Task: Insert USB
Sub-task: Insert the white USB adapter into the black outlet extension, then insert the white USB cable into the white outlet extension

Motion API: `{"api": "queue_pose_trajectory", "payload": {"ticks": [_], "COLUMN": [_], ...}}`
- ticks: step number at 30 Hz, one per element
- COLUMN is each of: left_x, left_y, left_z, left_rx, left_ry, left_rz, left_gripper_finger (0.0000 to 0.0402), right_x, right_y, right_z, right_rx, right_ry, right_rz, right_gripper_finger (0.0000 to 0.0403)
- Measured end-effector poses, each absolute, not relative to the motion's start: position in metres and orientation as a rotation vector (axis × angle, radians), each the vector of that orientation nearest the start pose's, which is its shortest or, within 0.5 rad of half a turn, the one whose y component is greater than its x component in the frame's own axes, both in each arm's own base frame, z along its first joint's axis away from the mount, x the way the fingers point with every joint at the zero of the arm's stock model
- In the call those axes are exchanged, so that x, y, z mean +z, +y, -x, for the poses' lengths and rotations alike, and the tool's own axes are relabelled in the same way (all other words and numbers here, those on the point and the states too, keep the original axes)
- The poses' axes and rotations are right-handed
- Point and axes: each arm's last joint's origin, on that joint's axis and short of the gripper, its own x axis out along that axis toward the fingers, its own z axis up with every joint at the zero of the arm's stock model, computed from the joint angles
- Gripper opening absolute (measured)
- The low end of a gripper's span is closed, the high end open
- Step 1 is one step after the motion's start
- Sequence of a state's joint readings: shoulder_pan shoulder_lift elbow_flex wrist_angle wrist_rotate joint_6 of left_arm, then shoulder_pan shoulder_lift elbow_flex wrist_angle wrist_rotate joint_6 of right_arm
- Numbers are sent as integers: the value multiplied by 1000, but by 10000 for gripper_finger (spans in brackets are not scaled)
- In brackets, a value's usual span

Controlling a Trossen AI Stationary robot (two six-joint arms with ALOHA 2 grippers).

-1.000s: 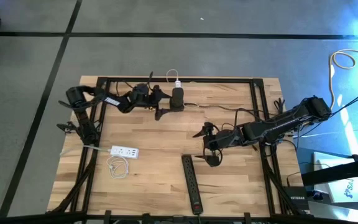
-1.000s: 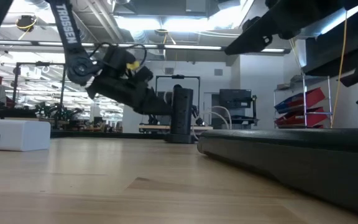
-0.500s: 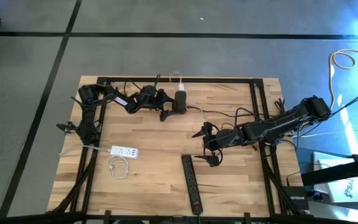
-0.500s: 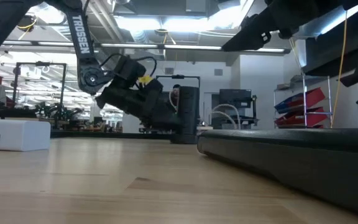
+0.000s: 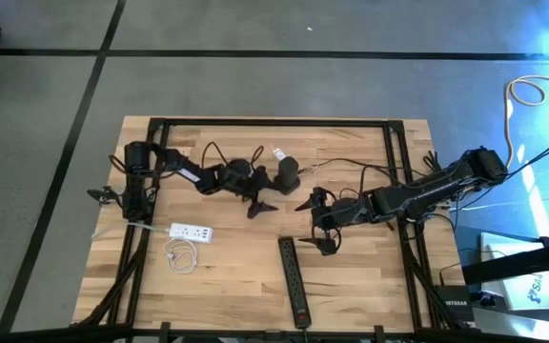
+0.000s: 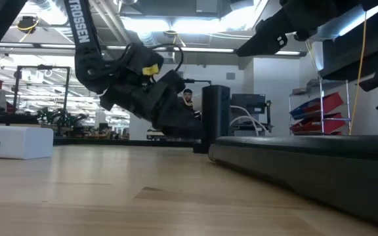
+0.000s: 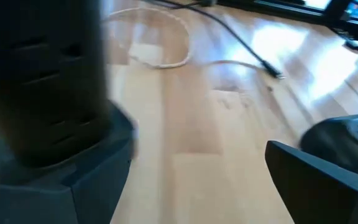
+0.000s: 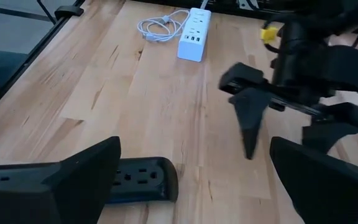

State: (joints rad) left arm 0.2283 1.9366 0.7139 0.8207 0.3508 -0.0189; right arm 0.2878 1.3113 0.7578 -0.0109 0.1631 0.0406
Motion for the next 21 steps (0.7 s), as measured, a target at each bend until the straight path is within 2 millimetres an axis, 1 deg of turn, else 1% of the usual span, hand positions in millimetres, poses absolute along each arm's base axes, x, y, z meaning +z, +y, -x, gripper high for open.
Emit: {"api": "queue_pose_trajectory", "payload": {"ticks": [4,7,10,13,17,21], "left_x": [104,112,122,128,123,116], "left_y": [62,59,59,60,64,72], "left_z": [-336,-335,-327,-316,-304,-297], "left_rx": [-123,-126,-72,18,130,183], "left_ry": [388,368,372,389,445,500], "left_rz": [128,120,98,62,39,47], "left_gripper_finger": [352,352,352,352,352,352], "right_x": [229,228,226,226,225,225], "right_y": [73,73,72,72,72,72], "right_z": [-264,-263,-262,-261,-261,-261], "right_rx": [108,104,97,96,97,97], "right_ry": [553,570,588,598,601,606], "right_rz": [87,87,86,88,88,95], "right_gripper_finger": [395,395,395,395,395,395]}}
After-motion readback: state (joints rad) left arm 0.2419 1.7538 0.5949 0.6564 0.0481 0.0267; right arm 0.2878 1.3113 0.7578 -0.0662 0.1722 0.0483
